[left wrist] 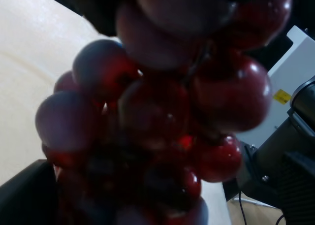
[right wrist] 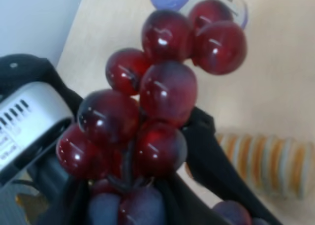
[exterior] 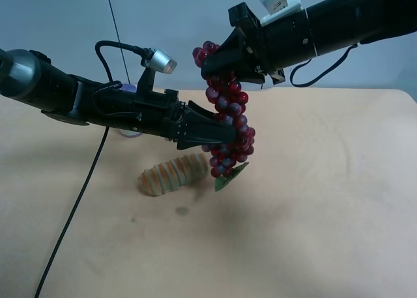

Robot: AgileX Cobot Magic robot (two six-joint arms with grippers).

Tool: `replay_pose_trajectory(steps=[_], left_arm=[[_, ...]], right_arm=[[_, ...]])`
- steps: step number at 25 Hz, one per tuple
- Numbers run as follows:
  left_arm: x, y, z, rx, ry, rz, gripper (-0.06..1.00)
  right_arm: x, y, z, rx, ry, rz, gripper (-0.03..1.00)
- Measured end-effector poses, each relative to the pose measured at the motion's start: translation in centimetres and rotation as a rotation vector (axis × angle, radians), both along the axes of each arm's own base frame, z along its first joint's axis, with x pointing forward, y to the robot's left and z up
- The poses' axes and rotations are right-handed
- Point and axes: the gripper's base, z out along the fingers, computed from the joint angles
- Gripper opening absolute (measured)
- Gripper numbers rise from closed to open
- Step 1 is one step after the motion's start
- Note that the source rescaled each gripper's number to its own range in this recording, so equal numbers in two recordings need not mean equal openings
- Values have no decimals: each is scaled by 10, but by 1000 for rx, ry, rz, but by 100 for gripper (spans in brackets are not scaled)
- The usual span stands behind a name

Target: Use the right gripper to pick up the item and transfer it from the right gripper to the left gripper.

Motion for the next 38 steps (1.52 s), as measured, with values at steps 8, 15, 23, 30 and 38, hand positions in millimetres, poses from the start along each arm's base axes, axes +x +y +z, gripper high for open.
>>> replay_pose_trajectory(steps=[8,15,23,30,38], left_arm=[[0,0,0,-1,-7,-3,95],[0,0,0,-1,-7,-3,95],[0,0,0,-1,-7,-3,95],[0,0,0,2,-7,-2,89],[4,-2,3,-6,-25,-2,87]], right_arm=[[-5,15,0,-13,-20,5,1],[-3,15,-1,-20,-28,-12,1],[-2,15,-1,-23,-34,-26,1],[-2,14,-1,-25,-36,-31,0],[-6,26,-2,-34,-50,-20,0]])
